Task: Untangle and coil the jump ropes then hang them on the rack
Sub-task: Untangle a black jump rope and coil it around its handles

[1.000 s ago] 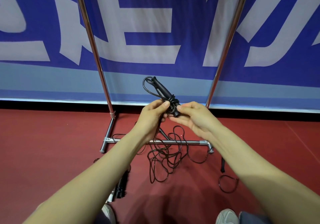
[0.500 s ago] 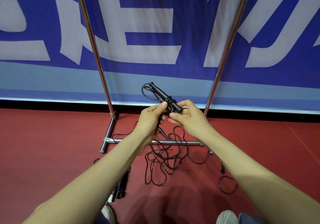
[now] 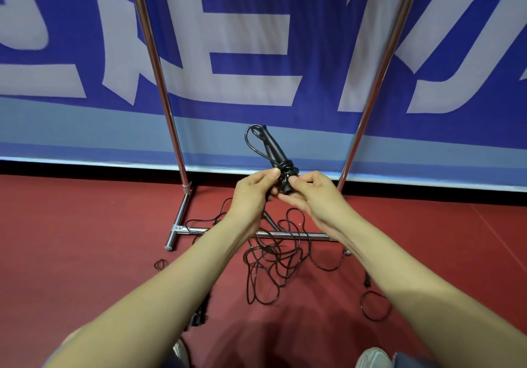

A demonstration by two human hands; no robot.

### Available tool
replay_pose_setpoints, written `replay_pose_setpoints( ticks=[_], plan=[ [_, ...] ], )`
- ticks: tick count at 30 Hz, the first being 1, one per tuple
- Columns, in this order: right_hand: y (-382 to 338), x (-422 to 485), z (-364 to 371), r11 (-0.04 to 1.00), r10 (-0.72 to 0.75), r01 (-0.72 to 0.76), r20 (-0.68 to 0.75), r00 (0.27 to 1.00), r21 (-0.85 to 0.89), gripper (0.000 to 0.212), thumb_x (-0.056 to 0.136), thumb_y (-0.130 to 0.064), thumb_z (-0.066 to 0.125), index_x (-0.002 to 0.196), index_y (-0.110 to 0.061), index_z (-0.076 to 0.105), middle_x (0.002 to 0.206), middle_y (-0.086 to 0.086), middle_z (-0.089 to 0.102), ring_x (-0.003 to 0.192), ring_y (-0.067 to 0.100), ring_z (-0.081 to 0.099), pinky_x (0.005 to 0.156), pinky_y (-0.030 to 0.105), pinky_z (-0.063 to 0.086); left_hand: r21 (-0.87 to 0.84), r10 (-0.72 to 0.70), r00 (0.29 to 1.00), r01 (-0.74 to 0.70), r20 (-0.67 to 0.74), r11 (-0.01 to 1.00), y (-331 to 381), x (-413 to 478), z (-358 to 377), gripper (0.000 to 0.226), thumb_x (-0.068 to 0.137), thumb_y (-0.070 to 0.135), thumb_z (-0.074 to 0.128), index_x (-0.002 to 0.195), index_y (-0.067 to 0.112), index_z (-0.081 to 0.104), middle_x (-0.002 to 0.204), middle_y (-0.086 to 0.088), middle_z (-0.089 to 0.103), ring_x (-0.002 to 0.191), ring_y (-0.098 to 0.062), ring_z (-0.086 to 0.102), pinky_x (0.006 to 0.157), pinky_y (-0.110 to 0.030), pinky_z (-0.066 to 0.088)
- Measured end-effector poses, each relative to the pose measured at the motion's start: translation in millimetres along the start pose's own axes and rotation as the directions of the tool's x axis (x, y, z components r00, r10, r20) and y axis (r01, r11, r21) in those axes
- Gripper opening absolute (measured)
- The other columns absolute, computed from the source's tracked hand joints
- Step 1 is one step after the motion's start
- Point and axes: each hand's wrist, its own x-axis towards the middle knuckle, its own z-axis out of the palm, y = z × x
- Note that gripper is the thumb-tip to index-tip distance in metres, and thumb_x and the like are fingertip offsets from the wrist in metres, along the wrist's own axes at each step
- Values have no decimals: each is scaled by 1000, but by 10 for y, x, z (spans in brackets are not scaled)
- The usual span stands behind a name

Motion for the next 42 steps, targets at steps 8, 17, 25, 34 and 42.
replay_pose_setpoints(
  ticks=[8,17,25,34,42],
  plan=[
    [-80,28,8,999,7,-4,65,998,-40,18,93,6,47,85,8,63,87,22,68,82,24,70,92,39,55,-26,57,997,-58,-44,998,15,-4,11,13,93,12,59,88,10,71,67,-2,58,55,-7,41,54,-15,35],
    [33,117,5,914,-62,67,25,998,-400,31,100,-46,42,100,-17,54,77,3,66,71,19,64,67,34,56,18,115,989,-114,-98,993,-31,-168,91,10,91,13,63,86,6,68,55,3,52,48,-2,46,51,-13,38],
    [-48,29,-27,951,-255,249,-7,967,-182,26,99,-26,52,125,-22,47,73,2,58,50,11,50,45,21,40,335,260,957,-287,126,897,106,-71,-47,12,91,26,64,97,27,74,85,-1,53,56,-4,45,59,-17,40],
    [-112,-33,-46,979,-197,199,45,979,-42,12,100,-20,49,95,-13,57,73,8,53,46,10,43,40,15,28,474,154,898,-356,413,805,341,-30,-291,24,94,30,58,116,33,67,77,6,54,59,-6,40,59,-16,35],
    [-332,-51,-341,987,-131,151,280,951,-52,24,94,-28,55,115,-16,55,68,6,56,44,11,36,39,17,19,584,-117,855,-239,506,776,385,29,-614,31,97,35,48,101,17,72,79,9,63,82,-5,56,86,-17,42]
  ],
)
